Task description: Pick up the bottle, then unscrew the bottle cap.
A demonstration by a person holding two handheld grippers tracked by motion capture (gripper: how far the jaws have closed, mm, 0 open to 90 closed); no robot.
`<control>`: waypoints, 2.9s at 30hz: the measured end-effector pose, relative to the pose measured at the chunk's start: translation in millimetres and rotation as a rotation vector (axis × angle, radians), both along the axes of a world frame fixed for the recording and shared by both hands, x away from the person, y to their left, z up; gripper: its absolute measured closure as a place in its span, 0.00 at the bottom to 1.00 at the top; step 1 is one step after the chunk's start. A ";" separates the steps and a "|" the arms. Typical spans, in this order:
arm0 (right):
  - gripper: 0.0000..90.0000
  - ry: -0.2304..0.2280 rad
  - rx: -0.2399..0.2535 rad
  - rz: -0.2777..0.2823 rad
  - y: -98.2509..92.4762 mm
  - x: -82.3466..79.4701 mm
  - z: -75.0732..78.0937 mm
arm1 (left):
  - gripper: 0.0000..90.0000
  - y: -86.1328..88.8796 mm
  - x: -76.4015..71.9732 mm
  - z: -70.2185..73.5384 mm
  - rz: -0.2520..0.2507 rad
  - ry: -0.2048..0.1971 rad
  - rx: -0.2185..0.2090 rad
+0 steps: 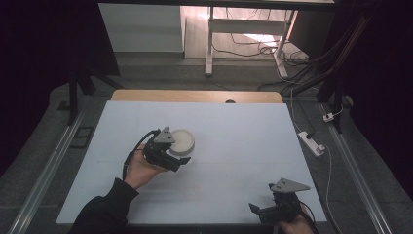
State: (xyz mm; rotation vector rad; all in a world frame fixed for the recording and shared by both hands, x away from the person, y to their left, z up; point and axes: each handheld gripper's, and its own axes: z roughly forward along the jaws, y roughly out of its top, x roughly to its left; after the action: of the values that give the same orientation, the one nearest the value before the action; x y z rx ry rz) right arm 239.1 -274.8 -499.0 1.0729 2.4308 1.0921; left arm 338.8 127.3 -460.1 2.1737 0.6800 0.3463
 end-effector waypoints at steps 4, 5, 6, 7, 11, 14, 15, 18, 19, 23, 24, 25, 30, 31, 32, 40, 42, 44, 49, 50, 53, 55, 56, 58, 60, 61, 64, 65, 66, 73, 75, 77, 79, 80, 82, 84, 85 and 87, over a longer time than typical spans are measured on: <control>0.00 0.002 0.001 0.000 -0.2 0.1 0.0 | 0.09 -4.0 -2.3 4.9 -0.011 -0.015 -0.002; 0.00 0.002 0.002 -0.001 -0.3 0.1 0.1 | 0.09 -4.9 -2.6 6.0 -0.016 -0.014 -0.002; 0.00 0.001 0.002 -0.002 -0.2 0.1 0.0 | 0.09 -5.6 -3.3 7.0 -0.019 -0.015 -0.002; 0.00 0.001 0.002 -0.001 -0.2 0.0 0.0 | 0.09 -6.0 -4.0 7.7 -0.022 -0.015 -0.006; 0.00 0.000 0.002 0.000 -0.1 0.0 0.0 | 0.09 -7.5 -6.4 9.8 -0.035 -0.005 -0.019; 0.00 -0.001 0.003 0.002 -0.1 -0.3 0.2 | 0.09 -10.4 -9.0 10.9 -0.046 0.001 -0.020; 0.00 -0.001 0.004 0.003 -0.2 -0.4 0.2 | 0.09 -11.3 -9.7 11.1 -0.053 0.005 -0.022; 0.00 -0.003 0.004 0.004 -0.3 -0.4 0.3 | 0.09 -14.3 -11.5 11.5 -0.070 0.015 -0.030; 0.00 -0.004 0.003 0.003 -0.3 -0.5 0.3 | 0.09 -15.4 -12.1 11.7 -0.074 0.019 -0.032; 0.00 -0.007 0.003 0.003 -0.2 -0.6 0.2 | 0.09 -19.1 -14.5 12.8 -0.096 0.025 -0.029; 0.00 -0.008 0.003 0.004 -0.3 -0.6 0.2 | 0.09 -19.7 -15.0 13.1 -0.099 0.025 -0.028; 0.00 -0.008 0.002 0.004 -0.2 -0.6 0.2 | 0.09 -20.4 -15.5 13.1 -0.099 0.025 -0.030; 0.00 -0.008 0.000 0.010 -0.4 -1.1 0.5 | 0.09 -20.9 -16.6 13.7 -0.102 0.029 -0.036; 0.00 -0.008 0.000 0.011 -0.3 -1.1 0.5 | 0.09 -20.8 -16.8 13.8 -0.103 0.029 -0.036; 0.00 -0.010 0.001 0.011 -0.2 -1.1 0.7 | 0.09 -21.0 -17.2 13.7 -0.102 0.029 -0.038; 0.00 -0.025 0.002 0.008 0.3 -2.0 2.0 | 0.09 -21.8 -19.1 13.0 -0.107 0.028 -0.036; 0.00 -0.025 0.006 0.007 0.3 -2.3 2.6 | 0.09 -21.7 -19.6 13.1 -0.107 0.025 -0.032; 0.00 -0.033 0.013 0.005 0.3 -2.5 4.2 | 0.09 -21.8 -20.0 13.2 -0.107 0.022 -0.031; 0.00 -0.047 0.044 0.009 2.4 -3.5 10.3 | 0.09 -21.7 -20.6 13.5 -0.109 0.023 -0.035; 0.00 -0.041 0.056 0.009 3.3 -3.4 11.0 | 0.09 -21.8 -20.8 13.6 -0.111 0.023 -0.035; 0.00 -0.025 0.091 0.019 6.3 -3.0 13.3 | 0.09 -22.3 -21.3 13.6 -0.118 0.023 -0.033; 0.00 -0.032 0.087 0.025 8.9 -2.9 15.7 | 0.09 -22.8 -21.7 13.3 -0.122 0.022 -0.037; 0.00 -0.040 0.088 0.029 10.1 -2.7 17.1 | 0.09 -22.9 -21.8 13.3 -0.124 0.022 -0.036; 0.00 -0.051 0.089 0.035 12.6 -2.7 20.5 | 0.09 -22.8 -22.1 13.1 -0.132 0.020 -0.035; 0.00 -0.068 0.090 0.046 15.4 -2.4 23.6 | 0.09 -22.8 -22.0 13.2 -0.140 0.020 -0.032; 0.00 -0.075 0.089 0.052 16.9 -2.2 25.0 | 0.09 -22.9 -22.2 13.2 -0.141 0.020 -0.032; 0.00 -0.089 0.094 0.080 21.4 -0.6 29.0 | 0.09 -23.6 -22.7 13.3 -0.142 0.019 -0.036; 0.00 -0.091 0.095 0.087 23.1 0.0 30.5 | 0.09 -23.6 -22.8 13.4 -0.144 0.018 -0.036; 0.00 -0.093 0.097 0.094 24.7 0.6 32.1 | 0.09 -23.7 -22.9 13.5 -0.146 0.018 -0.036; 0.00 -0.109 0.114 0.133 35.3 4.8 44.8 | 0.09 -24.6 -24.0 14.0 -0.154 0.013 -0.032; 0.00 -0.116 0.117 0.142 38.9 6.5 48.5 | 0.09 -25.2 -24.1 13.6 -0.156 0.013 -0.033; 0.00 -0.121 0.118 0.151 42.9 8.2 52.0 | 0.09 -25.6 -24.1 13.3 -0.161 0.011 -0.026; 0.00 -0.126 0.121 0.166 46.8 10.1 55.1 | 0.09 -26.7 -24.5 12.6 -0.161 0.013 -0.029; 0.00 -0.125 0.120 0.171 48.9 10.9 56.4 | 0.09 -27.0 -24.6 12.4 -0.163 0.013 -0.028; 0.00 -0.128 0.121 0.181 53.1 12.5 59.1 | 0.09 -27.5 -24.8 12.3 -0.167 0.012 -0.028; 0.00 -0.130 0.122 0.190 57.0 14.6 61.4 | 0.09 -27.9 -25.2 12.5 -0.171 0.012 -0.028; 0.00 -0.130 0.120 0.194 58.9 15.6 62.5 | 0.09 -28.1 -25.6 12.6 -0.171 0.009 -0.027; 0.00 -0.130 0.119 0.202 62.6 17.6 64.6 | 0.09 -28.5 -26.1 12.9 -0.173 0.009 -0.028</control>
State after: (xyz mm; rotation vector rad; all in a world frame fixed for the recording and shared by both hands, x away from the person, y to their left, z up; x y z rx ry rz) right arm 256.7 -212.2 -434.4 0.7743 2.4363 1.3408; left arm 312.7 98.8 -447.3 2.1904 0.4939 0.2348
